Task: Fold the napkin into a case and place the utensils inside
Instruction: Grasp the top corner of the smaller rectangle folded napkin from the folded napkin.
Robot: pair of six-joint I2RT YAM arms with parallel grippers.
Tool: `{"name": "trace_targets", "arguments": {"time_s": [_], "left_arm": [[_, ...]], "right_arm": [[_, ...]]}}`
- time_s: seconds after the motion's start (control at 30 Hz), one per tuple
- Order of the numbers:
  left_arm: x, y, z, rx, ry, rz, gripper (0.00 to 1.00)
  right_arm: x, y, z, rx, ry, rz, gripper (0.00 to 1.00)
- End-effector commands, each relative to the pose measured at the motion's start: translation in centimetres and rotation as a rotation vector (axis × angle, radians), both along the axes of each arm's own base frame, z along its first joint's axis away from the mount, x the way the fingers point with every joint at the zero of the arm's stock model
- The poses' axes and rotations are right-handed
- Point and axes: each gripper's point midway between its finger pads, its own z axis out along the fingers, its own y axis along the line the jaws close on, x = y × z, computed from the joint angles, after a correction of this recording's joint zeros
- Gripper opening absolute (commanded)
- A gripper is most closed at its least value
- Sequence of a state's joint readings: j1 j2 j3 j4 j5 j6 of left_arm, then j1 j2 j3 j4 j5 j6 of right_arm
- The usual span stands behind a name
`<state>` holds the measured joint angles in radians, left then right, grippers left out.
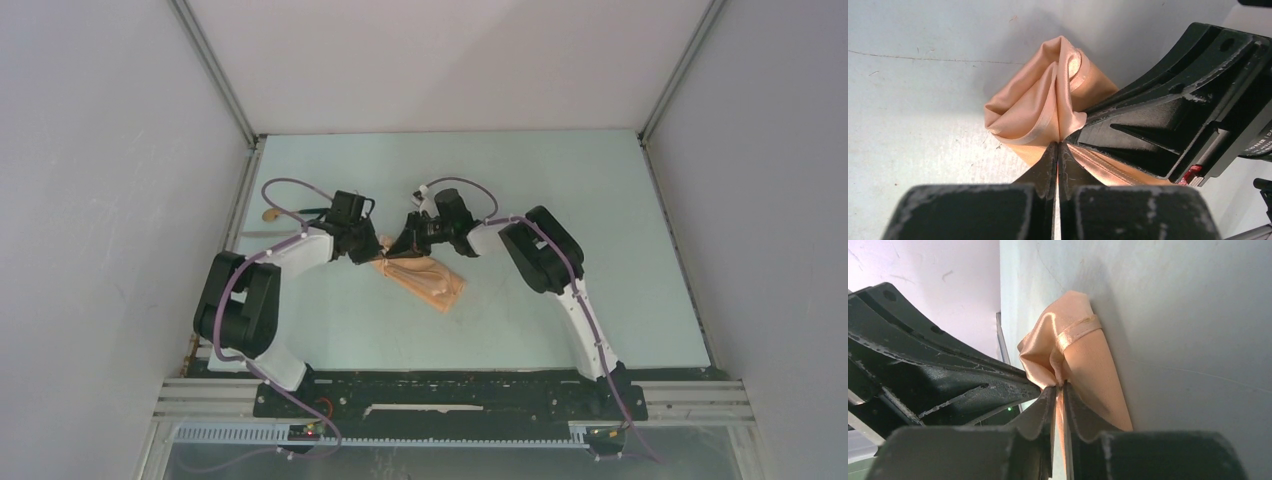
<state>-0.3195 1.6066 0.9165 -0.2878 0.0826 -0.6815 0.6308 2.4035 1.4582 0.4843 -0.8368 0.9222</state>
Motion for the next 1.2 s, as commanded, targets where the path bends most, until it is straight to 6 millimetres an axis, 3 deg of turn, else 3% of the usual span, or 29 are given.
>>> {"name": "trace_targets", "arguments": {"time_s": [0.0,0.1,0.27,0.43,0.53,0.6,0.73,0.9,1.0,1.17], "left_arm": [[1.3,-0.4,2.5,-0.055,-0.088,0.011,0.0],[1.8,-1.0,3.2,-0.084,-0.1,-0.004,0.0],[1.8,-1.1,3.1,-0.108,-0.082,0.015,0.0],[1.4,0.1,1.3,-0.119,-0.003,0.062,0.0],[1.0,0.2,1.3,-0.134,-0.013,0.065,0.0],[0.6,0.1,2.0,-0.145,-0.04,0.051,0.02],[-0.4,1.7,3.6,-0.015,-0.105,0.052,0.15],[-2.0,3.9,1.7,0.116,-0.051,0.094,0.25],[-2.1,4.0,0.9,0.137,-0.024,0.086,0.2],[-1.9,3.5,0.5,0.142,-0.011,0.072,0.19]], "right_arm": [[-0.8,1.2,-0.2,-0.013,-0.003,0.032,0.1],[-1.9,1.8,-0.5,-0.039,-0.026,0.077,0.09],[-2.7,3.2,-1.8,-0.186,-0.089,0.13,0.26],[-1.2,0.9,1.1,-0.042,-0.044,0.061,0.44],[-1.4,0.2,1.1,-0.069,-0.059,0.075,0.51],[-1.6,0.0,1.1,-0.064,-0.055,0.076,0.52],[-1.5,0.0,1.4,-0.023,-0.046,0.072,0.51],[-1.3,0.1,2.6,0.027,-0.038,0.055,0.43],[-1.1,0.1,2.8,0.039,-0.032,0.047,0.37],[-0.6,0.1,2.6,0.051,-0.027,0.027,0.43]]}}
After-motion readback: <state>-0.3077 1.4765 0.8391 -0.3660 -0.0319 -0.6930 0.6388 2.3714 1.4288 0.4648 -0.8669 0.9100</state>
